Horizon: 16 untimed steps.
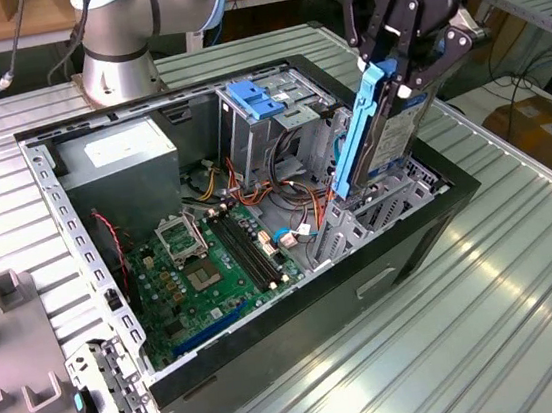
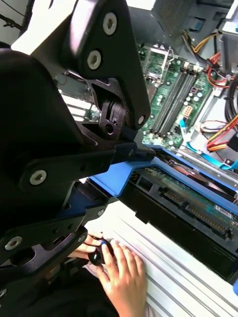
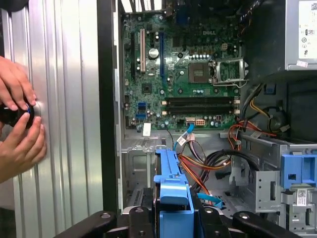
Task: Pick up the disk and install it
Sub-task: 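Insert the disk into the insertion slot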
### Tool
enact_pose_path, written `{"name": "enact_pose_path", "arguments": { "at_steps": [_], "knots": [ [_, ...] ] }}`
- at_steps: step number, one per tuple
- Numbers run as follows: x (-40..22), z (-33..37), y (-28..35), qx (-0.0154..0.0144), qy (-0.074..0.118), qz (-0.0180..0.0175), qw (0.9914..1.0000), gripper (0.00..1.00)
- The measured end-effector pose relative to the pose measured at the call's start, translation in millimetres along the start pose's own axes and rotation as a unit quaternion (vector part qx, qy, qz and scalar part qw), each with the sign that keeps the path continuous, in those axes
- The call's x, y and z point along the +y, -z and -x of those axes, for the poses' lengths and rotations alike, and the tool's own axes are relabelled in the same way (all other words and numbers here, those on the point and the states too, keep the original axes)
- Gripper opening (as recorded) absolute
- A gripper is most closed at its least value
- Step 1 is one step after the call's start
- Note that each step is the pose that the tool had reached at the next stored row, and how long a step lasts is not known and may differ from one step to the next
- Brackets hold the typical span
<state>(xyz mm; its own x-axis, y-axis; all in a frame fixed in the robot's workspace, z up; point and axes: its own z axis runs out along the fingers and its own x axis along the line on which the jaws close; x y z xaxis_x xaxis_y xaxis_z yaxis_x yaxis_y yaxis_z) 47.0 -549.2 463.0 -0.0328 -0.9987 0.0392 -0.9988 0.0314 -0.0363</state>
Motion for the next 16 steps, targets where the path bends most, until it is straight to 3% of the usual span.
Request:
{"name": "enact_pose_path", "arguments": {
  "at_steps": [3,4,7,16],
  "knots": [
    [-0.9,0.1,-4.1,0.0004,0.000,-0.0049,0.99999,0.37],
    [-1.0,-0.1,-8.1,0.0006,-0.002,-0.0050,0.99998,0.37],
    [-1.1,-0.6,-10.2,0.0009,-0.011,-0.0047,0.99993,0.37],
    [-1.2,-1.3,-21.4,0.0011,-0.011,-0.0046,0.99993,0.37]
  ]
}}
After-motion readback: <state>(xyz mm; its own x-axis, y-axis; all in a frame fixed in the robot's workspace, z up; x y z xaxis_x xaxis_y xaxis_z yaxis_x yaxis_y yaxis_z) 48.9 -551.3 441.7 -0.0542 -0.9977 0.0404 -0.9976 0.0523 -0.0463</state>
